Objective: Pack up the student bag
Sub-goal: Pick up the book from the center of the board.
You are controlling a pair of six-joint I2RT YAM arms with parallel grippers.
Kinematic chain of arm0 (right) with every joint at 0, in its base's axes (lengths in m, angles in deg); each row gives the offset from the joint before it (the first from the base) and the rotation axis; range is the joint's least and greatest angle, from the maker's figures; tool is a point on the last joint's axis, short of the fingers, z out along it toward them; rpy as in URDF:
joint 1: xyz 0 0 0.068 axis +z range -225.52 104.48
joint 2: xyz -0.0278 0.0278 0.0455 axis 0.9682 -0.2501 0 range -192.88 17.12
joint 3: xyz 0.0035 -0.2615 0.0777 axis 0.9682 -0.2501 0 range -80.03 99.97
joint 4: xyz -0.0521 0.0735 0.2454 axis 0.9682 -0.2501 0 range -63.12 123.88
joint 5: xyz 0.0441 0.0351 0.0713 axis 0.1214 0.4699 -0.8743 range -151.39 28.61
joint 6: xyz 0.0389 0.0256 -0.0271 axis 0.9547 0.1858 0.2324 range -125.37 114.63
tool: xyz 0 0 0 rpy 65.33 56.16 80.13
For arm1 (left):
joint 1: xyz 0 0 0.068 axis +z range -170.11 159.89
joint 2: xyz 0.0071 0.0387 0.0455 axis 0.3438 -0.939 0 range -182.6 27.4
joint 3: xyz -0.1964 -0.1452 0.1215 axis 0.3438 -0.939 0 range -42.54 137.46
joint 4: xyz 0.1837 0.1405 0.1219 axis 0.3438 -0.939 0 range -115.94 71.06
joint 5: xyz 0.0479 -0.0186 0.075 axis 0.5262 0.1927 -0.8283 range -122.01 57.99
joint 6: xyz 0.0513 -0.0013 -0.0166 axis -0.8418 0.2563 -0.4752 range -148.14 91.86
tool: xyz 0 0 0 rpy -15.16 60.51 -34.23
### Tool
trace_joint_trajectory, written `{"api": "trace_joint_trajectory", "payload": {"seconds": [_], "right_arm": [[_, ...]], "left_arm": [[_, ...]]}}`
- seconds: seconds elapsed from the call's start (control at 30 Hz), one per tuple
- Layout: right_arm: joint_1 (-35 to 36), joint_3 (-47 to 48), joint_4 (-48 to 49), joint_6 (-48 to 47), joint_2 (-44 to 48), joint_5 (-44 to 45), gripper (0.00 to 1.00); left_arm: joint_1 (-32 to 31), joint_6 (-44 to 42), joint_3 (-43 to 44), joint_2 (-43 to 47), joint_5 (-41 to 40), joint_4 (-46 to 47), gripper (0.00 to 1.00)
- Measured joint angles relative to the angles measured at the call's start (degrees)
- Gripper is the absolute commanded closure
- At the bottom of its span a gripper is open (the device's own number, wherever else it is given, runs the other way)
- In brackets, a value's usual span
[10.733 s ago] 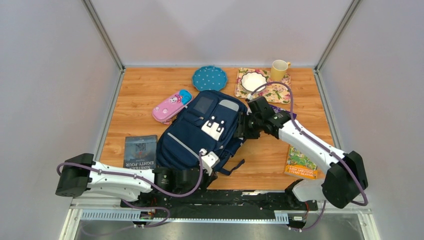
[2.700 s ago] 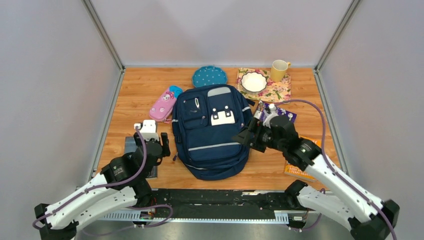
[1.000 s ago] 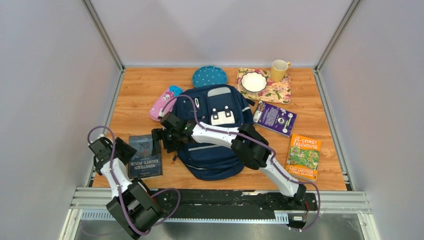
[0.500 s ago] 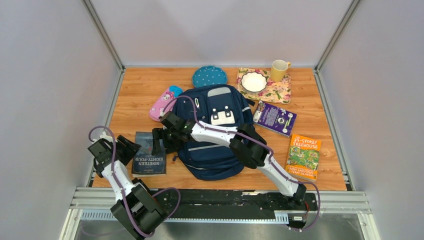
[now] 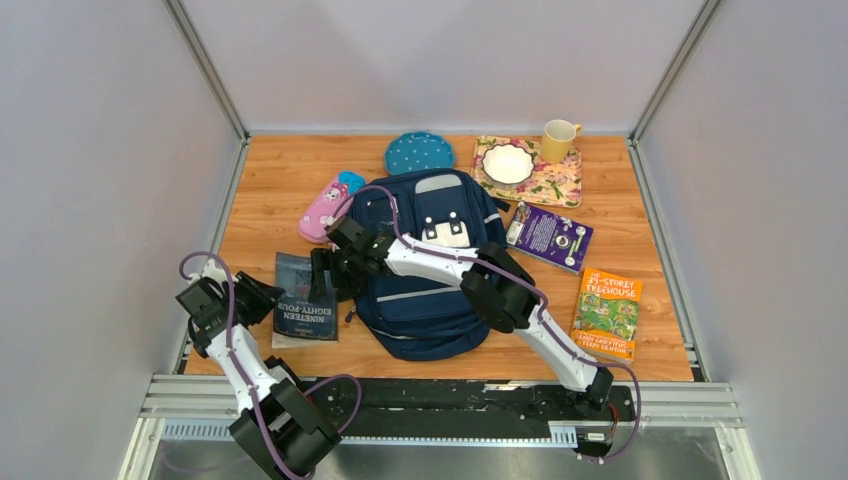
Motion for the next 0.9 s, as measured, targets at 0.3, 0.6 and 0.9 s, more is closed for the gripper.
{"api": "trace_joint_trajectory", "payload": {"seconds": [0.3,0.6,0.9], "right_arm": [[-0.39,0.04,-0.09,0.20,0.00,-0.35,0.20],[-1.36,-1.95,1.22,-0.68,2.14,-2.23,0.18],[-6.29,-20.79,5.64,-2.64,28.26,-2.05,0.18]], "left_arm": [[-0.07,-0.11,-0.02,-1.88,1.44,0.98,1.00],[-0.85,2.51,1.90,5.38,-1.16,-3.98,1.00],[-1.31,8.90,13.29,7.02,-0.17,-5.03,1.00]]}}
